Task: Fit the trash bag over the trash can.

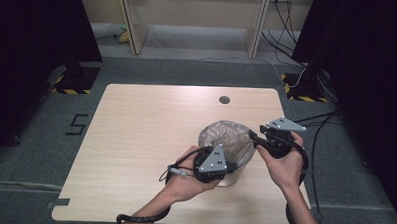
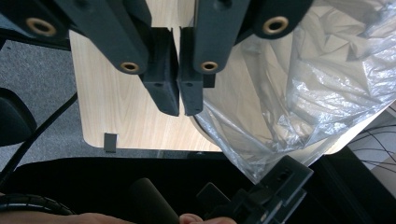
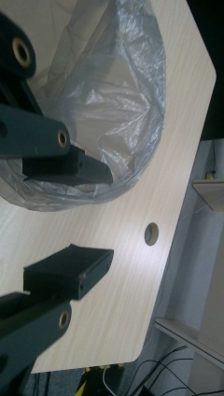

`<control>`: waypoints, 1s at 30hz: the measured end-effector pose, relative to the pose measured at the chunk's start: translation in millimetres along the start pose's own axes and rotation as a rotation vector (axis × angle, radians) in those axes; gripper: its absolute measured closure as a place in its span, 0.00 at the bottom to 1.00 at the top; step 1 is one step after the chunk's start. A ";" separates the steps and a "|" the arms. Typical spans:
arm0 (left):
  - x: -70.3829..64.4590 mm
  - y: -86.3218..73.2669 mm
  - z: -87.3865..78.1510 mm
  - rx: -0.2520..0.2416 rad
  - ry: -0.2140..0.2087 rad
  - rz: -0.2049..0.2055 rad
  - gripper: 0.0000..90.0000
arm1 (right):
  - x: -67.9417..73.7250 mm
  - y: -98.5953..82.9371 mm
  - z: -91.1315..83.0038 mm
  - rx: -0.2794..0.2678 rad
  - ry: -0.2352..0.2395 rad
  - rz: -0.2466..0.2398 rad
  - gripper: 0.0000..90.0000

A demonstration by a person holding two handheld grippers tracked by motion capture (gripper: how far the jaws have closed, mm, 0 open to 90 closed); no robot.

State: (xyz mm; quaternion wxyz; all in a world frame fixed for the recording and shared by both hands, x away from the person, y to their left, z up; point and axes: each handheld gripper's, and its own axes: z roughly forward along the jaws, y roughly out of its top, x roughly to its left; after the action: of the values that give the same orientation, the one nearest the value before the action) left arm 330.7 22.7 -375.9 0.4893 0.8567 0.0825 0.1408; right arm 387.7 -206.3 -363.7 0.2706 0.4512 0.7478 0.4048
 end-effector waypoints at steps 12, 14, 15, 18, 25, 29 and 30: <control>-2.8 -1.6 0.2 -0.006 0.016 0.002 0.97 | 1.3 -12.3 -16.4 0.031 0.011 -0.011 0.91; -3.7 -1.4 -0.1 -0.003 0.026 0.006 0.98 | 1.4 -15.4 -17.1 0.040 0.011 -0.011 0.92; -4.3 -1.4 -0.2 0.000 0.029 0.011 0.99 | 1.4 -16.6 -17.3 0.040 0.012 -0.010 0.92; -6.2 -1.5 -0.4 0.002 0.034 0.019 0.99 | 2.9 -18.8 -18.5 0.053 0.013 -0.014 0.93; -13.8 -2.7 -0.5 -0.001 0.047 0.038 0.99 | 4.9 -25.1 -18.3 0.083 0.010 -0.013 0.93; -16.6 -5.2 -0.2 -0.009 0.059 0.052 0.99 | 6.6 -28.6 -19.5 0.079 0.000 -0.002 0.93; -16.7 -5.9 -0.5 -0.013 0.061 0.051 0.99 | 7.4 -29.2 -19.8 0.078 -0.004 -0.003 0.93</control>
State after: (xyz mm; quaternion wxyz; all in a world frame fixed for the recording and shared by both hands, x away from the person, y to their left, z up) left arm 314.7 21.4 -383.4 0.4885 0.8506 0.0745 0.1799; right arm 355.9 -214.6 -378.4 0.2550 0.4610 0.7633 0.3738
